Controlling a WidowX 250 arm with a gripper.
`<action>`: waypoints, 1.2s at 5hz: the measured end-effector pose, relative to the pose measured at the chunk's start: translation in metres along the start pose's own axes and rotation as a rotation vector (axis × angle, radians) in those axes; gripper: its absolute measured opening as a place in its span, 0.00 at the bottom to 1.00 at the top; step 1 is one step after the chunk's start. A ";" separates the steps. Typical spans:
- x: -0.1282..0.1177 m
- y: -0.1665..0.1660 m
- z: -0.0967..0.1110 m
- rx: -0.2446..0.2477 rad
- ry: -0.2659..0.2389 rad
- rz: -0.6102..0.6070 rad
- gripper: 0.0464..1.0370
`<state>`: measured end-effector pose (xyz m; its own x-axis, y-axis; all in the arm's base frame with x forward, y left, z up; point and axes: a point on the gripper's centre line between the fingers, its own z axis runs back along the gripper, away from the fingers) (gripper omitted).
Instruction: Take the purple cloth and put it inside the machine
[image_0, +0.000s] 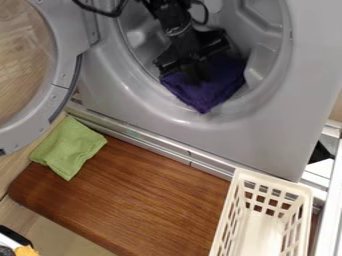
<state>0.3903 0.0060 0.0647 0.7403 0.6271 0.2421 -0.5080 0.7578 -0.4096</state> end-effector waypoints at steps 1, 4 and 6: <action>-0.005 0.000 0.008 -0.011 0.000 -0.009 0.43; -0.016 0.003 0.037 -0.021 0.012 -0.017 0.97; -0.057 0.025 0.066 0.016 0.053 -0.023 0.96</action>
<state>0.3063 0.0010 0.0983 0.7740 0.5995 0.2038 -0.4975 0.7748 -0.3901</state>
